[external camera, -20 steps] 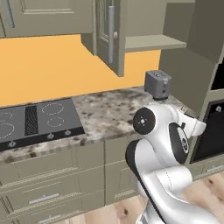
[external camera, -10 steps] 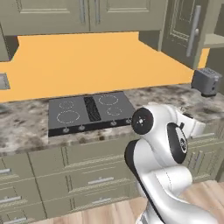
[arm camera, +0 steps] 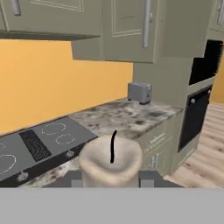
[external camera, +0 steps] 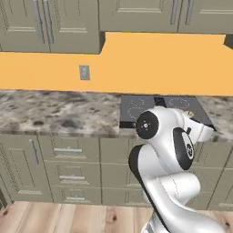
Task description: Get the candle and the beer from the cabinet and move them to the dining counter.
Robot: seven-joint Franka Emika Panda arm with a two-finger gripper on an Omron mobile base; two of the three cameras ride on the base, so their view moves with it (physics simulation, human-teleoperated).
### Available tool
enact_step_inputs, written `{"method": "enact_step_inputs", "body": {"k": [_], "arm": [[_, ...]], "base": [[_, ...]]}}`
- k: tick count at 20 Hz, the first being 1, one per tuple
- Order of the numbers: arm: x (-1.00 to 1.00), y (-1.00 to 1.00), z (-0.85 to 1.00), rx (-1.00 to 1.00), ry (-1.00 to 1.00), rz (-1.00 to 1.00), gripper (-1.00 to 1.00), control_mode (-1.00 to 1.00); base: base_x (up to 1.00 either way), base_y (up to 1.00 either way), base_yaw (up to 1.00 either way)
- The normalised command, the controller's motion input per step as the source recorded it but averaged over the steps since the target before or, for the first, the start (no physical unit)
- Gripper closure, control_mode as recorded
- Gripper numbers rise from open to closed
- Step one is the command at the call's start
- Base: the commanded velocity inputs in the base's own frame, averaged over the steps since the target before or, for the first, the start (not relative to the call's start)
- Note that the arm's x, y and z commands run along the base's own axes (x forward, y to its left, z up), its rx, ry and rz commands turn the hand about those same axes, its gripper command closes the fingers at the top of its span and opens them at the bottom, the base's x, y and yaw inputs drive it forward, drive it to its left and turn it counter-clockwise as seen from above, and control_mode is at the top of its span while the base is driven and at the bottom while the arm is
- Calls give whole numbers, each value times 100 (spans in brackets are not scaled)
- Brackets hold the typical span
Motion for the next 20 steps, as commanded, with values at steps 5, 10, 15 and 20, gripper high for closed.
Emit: {"method": "enact_step_inputs", "body": {"k": [5, 10, 15, 20], "arm": [[0, 0, 0, 0, 0, 0, 100, 100], [0, 0, 0, 0, 0, 0, 100, 100], [0, 0, 0, 0, 0, 0, 100, 100], [0, 0, 0, 0, 0, 0, 100, 100]], "base": [[-3, 57, 54], [0, 51, 54], [0, 9, 63], [-1, -3, 68]]}}
